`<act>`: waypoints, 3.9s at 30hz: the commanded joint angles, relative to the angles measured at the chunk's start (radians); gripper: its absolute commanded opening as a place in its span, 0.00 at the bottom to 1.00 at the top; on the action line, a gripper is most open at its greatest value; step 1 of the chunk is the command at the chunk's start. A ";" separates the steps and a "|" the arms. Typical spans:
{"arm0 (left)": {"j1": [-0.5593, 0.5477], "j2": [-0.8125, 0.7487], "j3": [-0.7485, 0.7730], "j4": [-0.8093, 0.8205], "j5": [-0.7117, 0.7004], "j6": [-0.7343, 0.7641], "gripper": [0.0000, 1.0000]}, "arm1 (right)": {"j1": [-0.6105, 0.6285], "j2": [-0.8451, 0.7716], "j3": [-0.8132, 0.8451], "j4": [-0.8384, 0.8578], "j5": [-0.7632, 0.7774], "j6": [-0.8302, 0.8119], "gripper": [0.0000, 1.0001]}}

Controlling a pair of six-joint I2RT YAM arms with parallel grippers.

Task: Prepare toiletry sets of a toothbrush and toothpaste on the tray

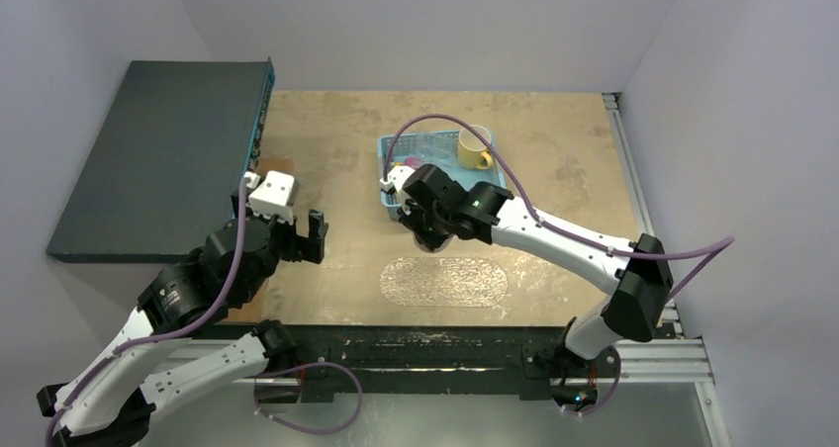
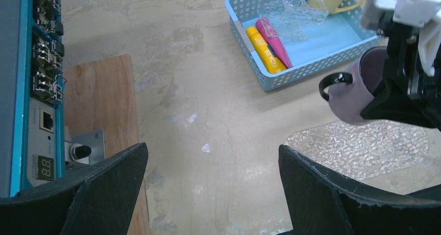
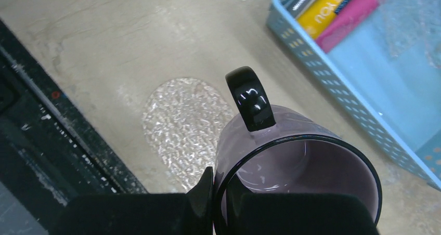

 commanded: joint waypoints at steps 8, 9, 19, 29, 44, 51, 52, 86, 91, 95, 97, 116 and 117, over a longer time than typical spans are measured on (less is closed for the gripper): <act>-0.003 -0.061 -0.015 0.041 -0.086 -0.029 0.96 | 0.142 0.022 -0.002 0.094 -0.070 -0.027 0.00; -0.002 -0.066 -0.017 0.043 -0.091 -0.029 0.96 | 0.150 0.035 0.000 0.095 -0.067 -0.026 0.00; -0.002 -0.074 -0.020 0.048 -0.106 -0.033 0.96 | 0.202 0.126 0.008 0.129 -0.065 0.002 0.00; -0.001 -0.071 -0.019 0.047 -0.108 -0.035 0.96 | 0.229 0.190 0.030 0.134 -0.061 0.002 0.00; -0.001 -0.065 -0.019 0.047 -0.099 -0.033 0.96 | 0.231 0.235 0.036 0.169 -0.055 0.010 0.00; 0.000 -0.066 -0.018 0.046 -0.098 -0.033 0.96 | 0.231 0.250 0.037 0.174 -0.060 0.015 0.00; -0.001 -0.065 -0.019 0.045 -0.097 -0.032 0.96 | 0.231 0.251 0.036 0.177 -0.060 0.016 0.00; 0.001 -0.065 -0.017 0.046 -0.090 -0.032 0.96 | 0.242 0.243 0.015 0.198 -0.055 0.036 0.30; 0.001 -0.068 -0.018 0.046 -0.089 -0.033 0.96 | 0.242 0.192 0.012 0.174 -0.008 0.037 0.35; 0.001 -0.072 -0.019 0.046 -0.090 -0.033 0.96 | 0.241 0.140 0.001 0.168 0.023 0.065 0.36; 0.002 -0.074 -0.019 0.047 -0.091 -0.034 0.96 | 0.240 0.115 0.000 0.159 0.057 0.072 0.37; 0.002 -0.066 -0.020 0.049 -0.087 -0.032 0.96 | 0.005 0.025 0.107 0.100 0.291 0.113 0.39; 0.003 -0.066 -0.019 0.048 -0.086 -0.032 0.96 | -0.012 0.033 0.119 0.101 0.300 0.119 0.39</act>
